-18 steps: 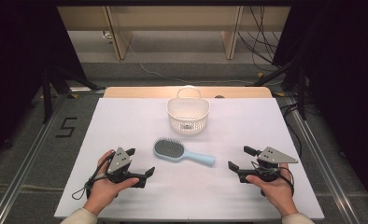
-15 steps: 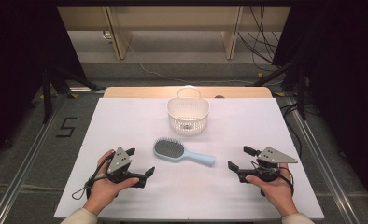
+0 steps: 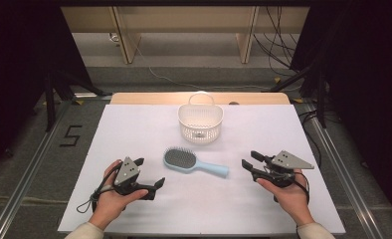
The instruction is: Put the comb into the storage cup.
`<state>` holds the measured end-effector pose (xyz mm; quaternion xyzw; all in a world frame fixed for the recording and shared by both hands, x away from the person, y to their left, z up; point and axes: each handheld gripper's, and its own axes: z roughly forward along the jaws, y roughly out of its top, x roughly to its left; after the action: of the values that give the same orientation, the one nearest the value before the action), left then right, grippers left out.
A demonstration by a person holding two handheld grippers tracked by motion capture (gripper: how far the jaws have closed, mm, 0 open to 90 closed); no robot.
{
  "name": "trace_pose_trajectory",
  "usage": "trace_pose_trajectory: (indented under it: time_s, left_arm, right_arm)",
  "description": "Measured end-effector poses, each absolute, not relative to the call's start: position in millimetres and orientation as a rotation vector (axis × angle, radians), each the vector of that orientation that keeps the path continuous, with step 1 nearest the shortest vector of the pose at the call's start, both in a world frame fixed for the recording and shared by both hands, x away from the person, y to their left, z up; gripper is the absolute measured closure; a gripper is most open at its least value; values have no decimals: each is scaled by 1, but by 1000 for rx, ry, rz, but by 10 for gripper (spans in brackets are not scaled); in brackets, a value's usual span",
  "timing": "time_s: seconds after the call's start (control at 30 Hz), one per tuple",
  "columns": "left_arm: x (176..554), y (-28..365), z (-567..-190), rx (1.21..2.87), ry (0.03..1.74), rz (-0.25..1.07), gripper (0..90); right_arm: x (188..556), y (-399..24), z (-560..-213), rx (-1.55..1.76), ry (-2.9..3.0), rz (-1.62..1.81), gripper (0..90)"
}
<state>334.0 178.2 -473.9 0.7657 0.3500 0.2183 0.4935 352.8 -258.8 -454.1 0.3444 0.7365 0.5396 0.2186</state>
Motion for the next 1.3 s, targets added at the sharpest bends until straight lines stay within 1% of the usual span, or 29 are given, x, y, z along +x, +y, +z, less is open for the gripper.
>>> trace_pose_trajectory:
  time_s: [0.03, 0.1, 0.13, 0.17, 0.3, 0.43, 0.63, 1.3]
  left_arm:
    - [334, 178, -474, 1857, 850, 528, 13]
    - [334, 178, -474, 1857, 851, 527, 14]
    - [334, 178, -474, 1858, 851, 528, 14]
    - [334, 178, -474, 1857, 850, 528, 14]
    - [334, 178, -474, 1854, 854, 528, 15]
    - [335, 179, -474, 1855, 851, 527, 16]
    - [335, 179, -474, 1858, 854, 524, 20]
    - [335, 178, -476, 1861, 854, 513, 23]
  right_arm:
    - [355, -258, -453, 953, 2054, 1484, 698]
    - [361, -257, -450, 947, 2103, 1431, 831]
    - [363, -256, -450, 953, 2110, 1410, 879]
    - [368, -253, -449, 963, 2124, 1396, 900]
    - [386, -241, -451, 993, 2184, 1314, 900]
    - [405, -227, -459, 1028, 2255, 1230, 900]
    - [421, -213, -472, 1061, 2334, 1158, 900]
    - [413, -197, -485, 1016, 2482, 1095, 900]
